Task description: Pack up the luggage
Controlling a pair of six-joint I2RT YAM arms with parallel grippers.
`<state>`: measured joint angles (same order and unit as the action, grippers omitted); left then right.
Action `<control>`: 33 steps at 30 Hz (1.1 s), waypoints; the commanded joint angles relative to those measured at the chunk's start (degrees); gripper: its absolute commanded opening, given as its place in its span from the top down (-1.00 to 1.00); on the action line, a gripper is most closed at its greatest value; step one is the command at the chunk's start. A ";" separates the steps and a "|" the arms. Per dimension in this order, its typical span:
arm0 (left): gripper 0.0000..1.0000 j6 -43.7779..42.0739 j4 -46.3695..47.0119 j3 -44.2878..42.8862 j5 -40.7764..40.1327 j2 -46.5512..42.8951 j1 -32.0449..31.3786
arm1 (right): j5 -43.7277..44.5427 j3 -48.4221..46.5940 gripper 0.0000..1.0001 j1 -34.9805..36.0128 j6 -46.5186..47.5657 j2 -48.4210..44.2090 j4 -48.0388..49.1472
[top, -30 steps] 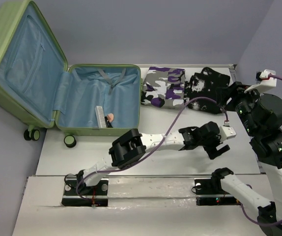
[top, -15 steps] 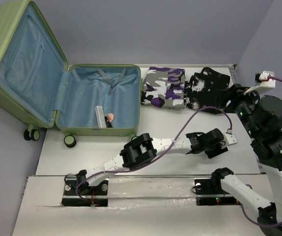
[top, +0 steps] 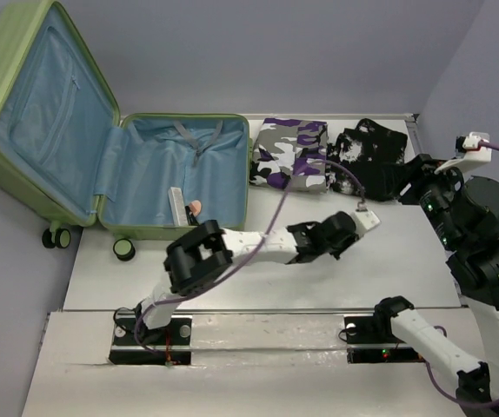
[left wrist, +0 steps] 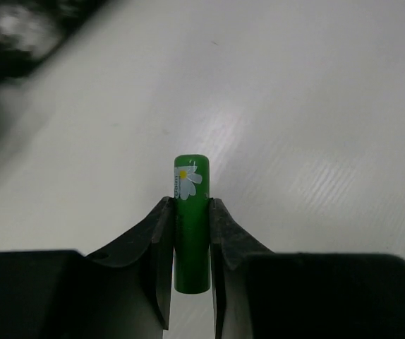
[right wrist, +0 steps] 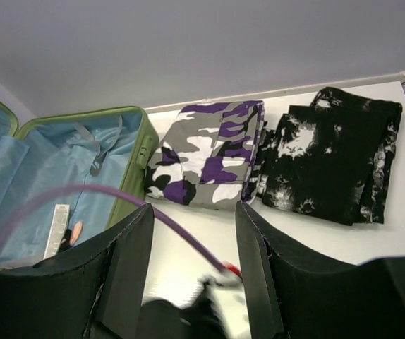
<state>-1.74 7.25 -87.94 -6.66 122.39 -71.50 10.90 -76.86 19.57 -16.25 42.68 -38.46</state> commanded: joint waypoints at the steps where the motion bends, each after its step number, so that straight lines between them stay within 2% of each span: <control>1: 0.89 7.26 12.09 9.78 -5.73 -23.13 6.10 | 1.85 0.57 -0.11 0.11 0.61 -1.45 3.12; 5: 0.88 14.90 12.09 22.68 -10.30 -40.59 14.43 | -0.08 3.81 -0.13 0.11 0.26 0.38 4.62; 8: 0.87 17.90 9.20 27.46 -12.58 -49.84 19.90 | -1.40 6.80 -0.19 0.11 -0.62 1.71 7.33; 11: 0.83 22.11 5.78 32.90 -16.36 -55.48 30.59 | -5.08 11.45 -0.26 0.11 -1.67 4.33 11.90; 12: 0.83 22.13 5.24 33.79 -16.72 -56.46 30.64 | -5.53 12.08 -0.27 0.11 -1.85 4.95 11.91; 13: 0.83 23.35 5.23 34.84 -17.25 -57.43 35.16 | -6.23 12.61 -0.28 0.11 -2.03 5.74 13.22; 15: 0.74 25.11 4.97 37.21 -17.08 -58.40 39.67 | -7.55 14.10 -0.33 0.11 -2.12 8.28 14.98; 16: 0.47 26.60 5.23 37.84 -16.38 -58.23 44.21 | -7.56 14.63 -0.34 0.11 -2.12 9.26 15.43; 18: -0.08 28.53 4.71 38.37 -15.50 -56.31 47.76 | -7.47 15.51 -0.38 0.11 -2.55 11.54 15.69; 19: -0.62 30.63 4.36 38.37 -14.97 -55.51 50.21 | -6.42 17.17 -0.41 0.11 -2.82 13.55 16.91; 21: -0.97 32.40 4.70 38.46 -12.52 -54.19 51.37 | -5.02 18.67 -0.46 0.11 -3.52 15.67 18.41; 26: -0.98 33.99 9.45 40.92 -7.24 -57.95 51.12 | -0.18 20.61 -0.51 0.11 -5.02 21.03 22.72; 29: -0.98 33.03 10.33 42.41 -6.27 -60.85 47.36 | 1.50 19.65 -0.51 -4.09 -5.72 24.02 23.78; 30: -0.98 32.77 10.68 42.59 -5.83 -61.39 46.12 | 1.32 19.47 -0.51 -7.50 -5.90 24.82 24.48; 31: -0.98 32.50 10.86 42.76 -5.65 -61.74 44.71 | 1.15 19.47 -0.52 -7.53 -6.07 25.61 24.74; 33: -0.98 32.24 11.12 43.64 -5.56 -62.80 40.07 | 0.71 19.73 -0.55 -13.92 -6.77 27.89 25.45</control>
<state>30.72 12.95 -45.56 -13.96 62.94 -24.71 9.10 -55.96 14.33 -21.37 67.90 -18.98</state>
